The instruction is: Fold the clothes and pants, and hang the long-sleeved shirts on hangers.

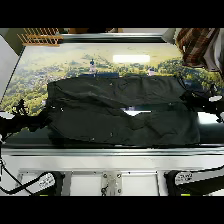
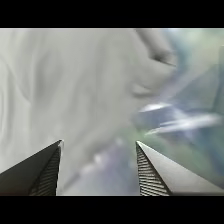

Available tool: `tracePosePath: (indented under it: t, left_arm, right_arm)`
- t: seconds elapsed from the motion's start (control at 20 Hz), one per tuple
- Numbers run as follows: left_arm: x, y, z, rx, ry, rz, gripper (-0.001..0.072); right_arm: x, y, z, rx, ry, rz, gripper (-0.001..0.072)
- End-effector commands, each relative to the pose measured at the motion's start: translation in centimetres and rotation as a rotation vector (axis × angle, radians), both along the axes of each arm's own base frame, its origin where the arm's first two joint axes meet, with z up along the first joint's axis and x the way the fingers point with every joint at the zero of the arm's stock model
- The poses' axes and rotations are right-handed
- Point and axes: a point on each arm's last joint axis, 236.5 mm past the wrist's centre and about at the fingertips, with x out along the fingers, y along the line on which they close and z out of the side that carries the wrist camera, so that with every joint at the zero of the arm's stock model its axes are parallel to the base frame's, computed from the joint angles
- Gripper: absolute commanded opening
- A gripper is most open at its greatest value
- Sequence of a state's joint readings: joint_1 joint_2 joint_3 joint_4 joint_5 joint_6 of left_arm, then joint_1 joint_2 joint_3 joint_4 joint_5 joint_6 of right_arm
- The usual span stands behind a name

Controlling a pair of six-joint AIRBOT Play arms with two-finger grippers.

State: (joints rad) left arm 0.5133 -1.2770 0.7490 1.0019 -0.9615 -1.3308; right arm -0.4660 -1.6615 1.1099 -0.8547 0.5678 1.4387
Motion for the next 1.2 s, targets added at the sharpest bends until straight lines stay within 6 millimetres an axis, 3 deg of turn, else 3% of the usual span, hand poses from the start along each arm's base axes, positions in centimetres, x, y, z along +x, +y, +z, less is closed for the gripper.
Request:
tracePosePath:
  t: [0.0, 0.1, 0.15, 0.2, 0.25, 0.35, 0.5, 0.75, 0.9, 1.0, 1.05, 1.1, 1.15]
  left_arm:
    - [0.0, 0.0, 0.0, 0.000, 0.000, 0.000, 0.0017]
    - [0.0, 0.0, 0.0, 0.000, 0.000, 0.000, 0.0017]
    - [0.0, 0.0, 0.0, 0.000, 0.000, 0.000, 0.0016]
    - [0.0, 0.0, 0.0, 0.000, 0.000, 0.000, 0.0017]
    - [0.0, 0.0, 0.0, -0.001, 0.001, -0.001, 0.0017]
    - [-0.2, -0.2, 0.0, -0.006, 0.006, -0.004, 0.0016]
    - [-0.3, -0.3, 0.0, -0.010, 0.009, -0.007, 0.0017]
    - [-0.3, -0.3, 0.0, -0.009, 0.009, -0.007, 0.0017]
    - [-0.3, -0.3, 0.0, -0.010, 0.009, -0.007, 0.0017]
    - [-0.3, -0.3, 0.0, -0.010, 0.009, -0.007, 0.0017]
    - [-0.3, -0.3, 0.0, -0.009, 0.009, -0.007, 0.0017]
    - [-0.2, -0.2, 0.0, -0.008, 0.007, -0.006, 0.0017]
    - [-0.2, -0.2, 0.0, -0.007, 0.007, -0.006, 0.0017]
  right_arm:
    - [2.3, 1.7, -1.4, -0.015, -0.009, 0.019, 0.0486]
    - [2.3, 2.3, -2.0, -0.010, 0.000, 0.029, 0.0486]
    - [2.4, 2.3, -1.9, -0.010, 0.000, 0.029, 0.0423]
    - [2.4, 2.3, -1.6, -0.011, -0.003, 0.031, 0.0202]
    - [2.4, 2.3, -1.2, -0.012, -0.009, 0.033, 0.0086]
    - [2.2, 2.5, 0.4, -0.032, -0.020, 0.060, 0.0017]
    - [0.1, 3.1, 1.7, -0.053, 0.034, 0.095, 0.0017]
    - [-6.6, 1.7, -0.2, -0.124, 0.261, 0.049, 0.0017]
    - [-7.8, 1.5, -0.2, -0.145, 0.299, 0.067, 0.0018]
    - [-7.7, 1.8, 0.2, -0.129, 0.292, 0.062, 0.0032]
    - [-7.6, 2.1, 0.6, -0.118, 0.281, 0.057, 0.0150]
    - [-7.4, 2.2, 1.6, -0.115, 0.261, 0.053, 0.0385]
    - [-7.2, 2.0, 3.3, -0.135, 0.229, 0.060, 0.0536]
